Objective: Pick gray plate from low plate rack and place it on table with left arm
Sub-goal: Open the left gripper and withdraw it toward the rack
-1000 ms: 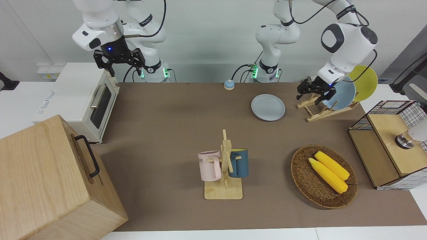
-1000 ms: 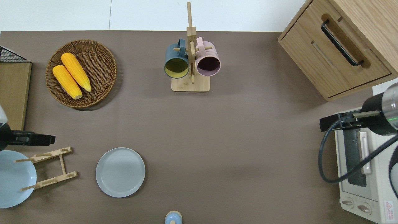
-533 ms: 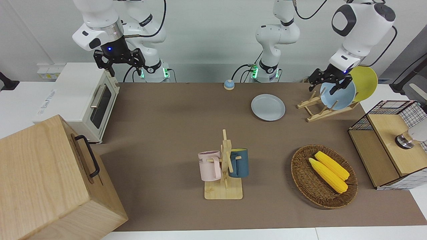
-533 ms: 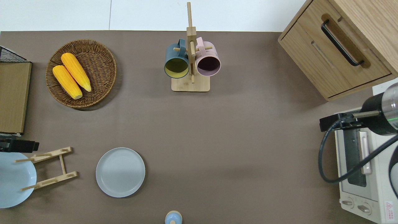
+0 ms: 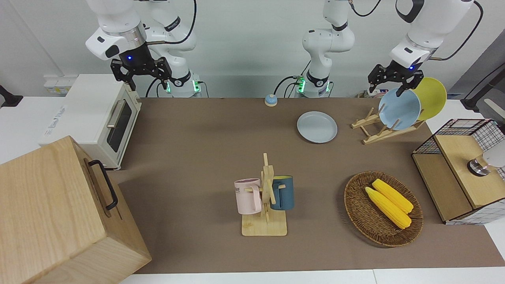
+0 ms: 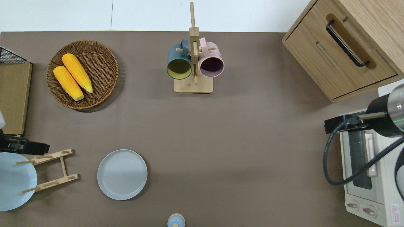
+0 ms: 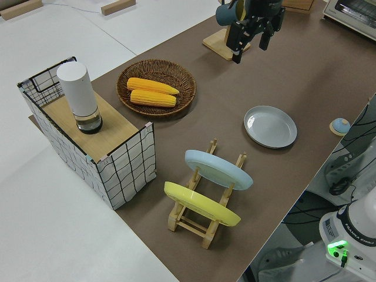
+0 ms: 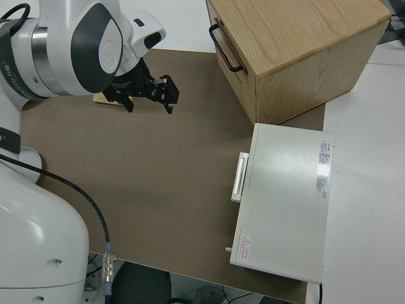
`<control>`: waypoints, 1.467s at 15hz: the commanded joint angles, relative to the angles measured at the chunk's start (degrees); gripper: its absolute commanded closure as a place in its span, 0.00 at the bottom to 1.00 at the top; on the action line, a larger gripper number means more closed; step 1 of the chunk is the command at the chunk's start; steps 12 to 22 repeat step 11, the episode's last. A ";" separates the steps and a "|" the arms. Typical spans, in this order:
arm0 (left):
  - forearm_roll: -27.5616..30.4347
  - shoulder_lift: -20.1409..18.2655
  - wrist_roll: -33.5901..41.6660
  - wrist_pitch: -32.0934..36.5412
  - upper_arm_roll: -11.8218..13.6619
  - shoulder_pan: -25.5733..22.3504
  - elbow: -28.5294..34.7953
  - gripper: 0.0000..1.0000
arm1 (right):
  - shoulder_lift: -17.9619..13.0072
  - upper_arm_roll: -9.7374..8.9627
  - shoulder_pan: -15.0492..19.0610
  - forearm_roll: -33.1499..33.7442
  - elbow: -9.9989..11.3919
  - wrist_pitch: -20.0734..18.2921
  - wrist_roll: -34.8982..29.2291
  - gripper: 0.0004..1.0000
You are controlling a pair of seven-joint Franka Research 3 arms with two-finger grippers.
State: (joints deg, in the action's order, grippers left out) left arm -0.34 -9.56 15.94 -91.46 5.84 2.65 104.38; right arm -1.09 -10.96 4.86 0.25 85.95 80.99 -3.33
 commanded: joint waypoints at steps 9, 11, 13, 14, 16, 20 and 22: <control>-0.80 -1.34 -0.56 -4.61 -1.36 0.51 4.34 0.00 | -0.14 -0.38 0.41 -0.43 -0.35 -0.83 -0.01 0.01; -0.80 -1.52 -0.21 -4.07 -1.27 0.42 4.34 0.00 | -0.14 -0.38 0.41 -0.43 -0.35 -0.83 0.08 0.01; -0.80 -1.52 -0.21 -4.07 -1.27 0.42 4.34 0.00 | -0.14 -0.38 0.41 -0.43 -0.35 -0.83 0.08 0.01; -0.80 -1.52 -0.21 -4.07 -1.27 0.42 4.34 0.00 | -0.14 -0.38 0.41 -0.43 -0.35 -0.83 0.08 0.01; -0.80 -1.52 -0.21 -4.07 -1.27 0.42 4.34 0.00 | -0.14 -0.38 0.41 -0.43 -0.35 -0.83 0.08 0.01; -0.80 -1.52 -0.21 -4.07 -1.27 0.42 4.34 0.00 | -0.14 -0.38 0.41 -0.43 -0.35 -0.83 0.08 0.01; -0.80 -1.52 -0.21 -4.07 -1.27 0.42 4.34 0.00 | -0.14 -0.38 0.41 -0.43 -0.35 -0.83 0.08 0.01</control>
